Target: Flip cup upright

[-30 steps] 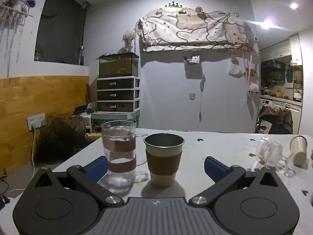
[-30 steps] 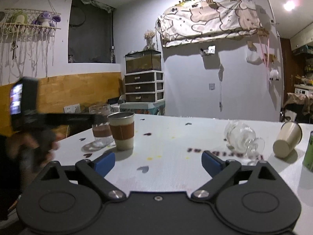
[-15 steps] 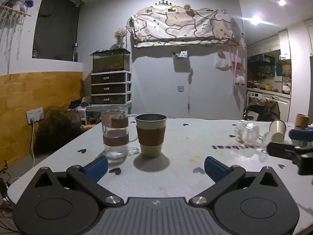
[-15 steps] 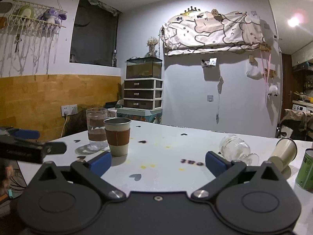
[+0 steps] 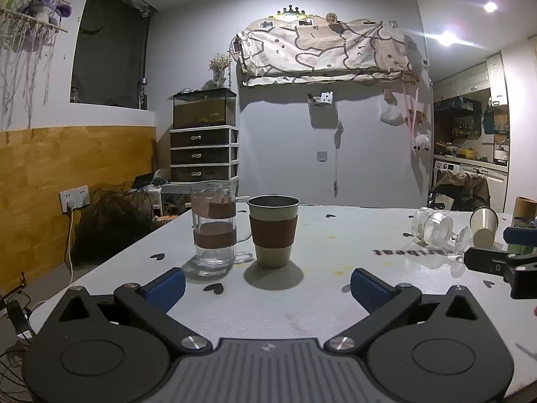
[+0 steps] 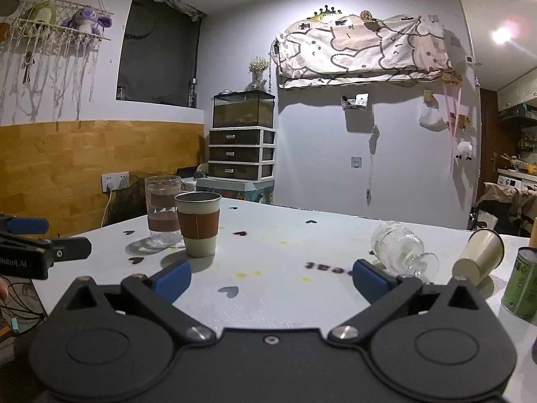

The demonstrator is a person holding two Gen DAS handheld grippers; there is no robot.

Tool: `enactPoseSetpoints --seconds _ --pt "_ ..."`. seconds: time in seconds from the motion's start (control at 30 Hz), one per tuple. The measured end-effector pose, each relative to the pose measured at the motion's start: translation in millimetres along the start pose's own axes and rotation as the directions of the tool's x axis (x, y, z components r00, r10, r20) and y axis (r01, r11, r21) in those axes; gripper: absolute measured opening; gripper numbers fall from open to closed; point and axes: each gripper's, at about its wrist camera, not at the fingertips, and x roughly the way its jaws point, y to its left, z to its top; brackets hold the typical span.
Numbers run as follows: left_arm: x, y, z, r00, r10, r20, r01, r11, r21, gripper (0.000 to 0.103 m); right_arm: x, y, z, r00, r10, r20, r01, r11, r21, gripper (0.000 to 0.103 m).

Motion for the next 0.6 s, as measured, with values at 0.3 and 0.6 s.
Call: enactPoseSetpoints --seconds 0.3,0.6 --pt "0.5 -0.6 -0.9 1.0 0.001 -0.006 -0.001 1.0 0.002 0.103 -1.9 -1.5 -1.2 1.0 -0.007 -0.002 0.007 1.0 0.005 0.103" --pt "1.5 -2.1 -4.2 1.0 0.001 -0.018 -0.001 1.0 -0.003 0.103 -1.8 -1.8 -1.1 1.0 -0.005 -0.002 0.005 1.0 0.006 0.103"
